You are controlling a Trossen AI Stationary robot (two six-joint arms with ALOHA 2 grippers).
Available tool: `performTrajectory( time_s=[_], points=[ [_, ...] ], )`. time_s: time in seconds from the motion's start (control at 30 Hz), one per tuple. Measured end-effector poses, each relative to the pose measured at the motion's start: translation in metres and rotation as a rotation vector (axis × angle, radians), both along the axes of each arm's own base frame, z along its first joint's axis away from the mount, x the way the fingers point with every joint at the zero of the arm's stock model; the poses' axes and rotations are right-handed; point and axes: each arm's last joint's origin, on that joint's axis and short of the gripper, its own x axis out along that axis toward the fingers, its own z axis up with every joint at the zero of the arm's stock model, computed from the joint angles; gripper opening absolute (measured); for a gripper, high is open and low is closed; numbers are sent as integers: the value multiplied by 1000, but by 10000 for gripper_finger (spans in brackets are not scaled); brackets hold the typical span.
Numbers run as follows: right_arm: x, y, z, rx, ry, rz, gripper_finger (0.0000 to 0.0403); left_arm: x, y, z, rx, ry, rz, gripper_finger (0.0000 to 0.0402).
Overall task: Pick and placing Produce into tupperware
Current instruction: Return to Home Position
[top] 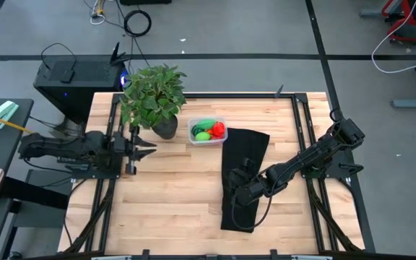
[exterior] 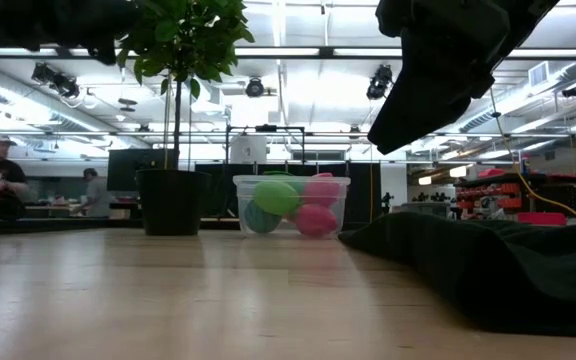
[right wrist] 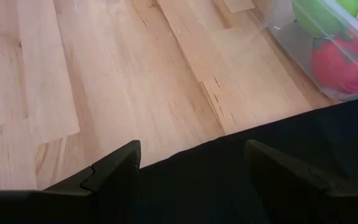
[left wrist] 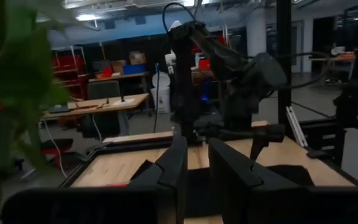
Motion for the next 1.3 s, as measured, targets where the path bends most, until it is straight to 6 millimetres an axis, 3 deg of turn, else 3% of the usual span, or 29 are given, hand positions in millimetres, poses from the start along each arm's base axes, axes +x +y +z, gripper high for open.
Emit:
performTrajectory(
  time_s=[0.2,0.63,0.77,0.93,1.3],
  points=[
    [0,0,0,-1,0,1,295,-10,1,-13,12,-38,4,65],
    [0,0,0,-6,-1,1,295,-28,4,-5,70,-172,47,64],
    [0,0,0,-6,-1,1,295,-28,4,-11,72,-163,47,61],
    [0,0,0,-5,-1,1,295,-20,3,-35,64,-175,68,57],
    [0,0,1,-9,-9,-3,295,-18,3,-42,52,-113,57,55]
  ],
)
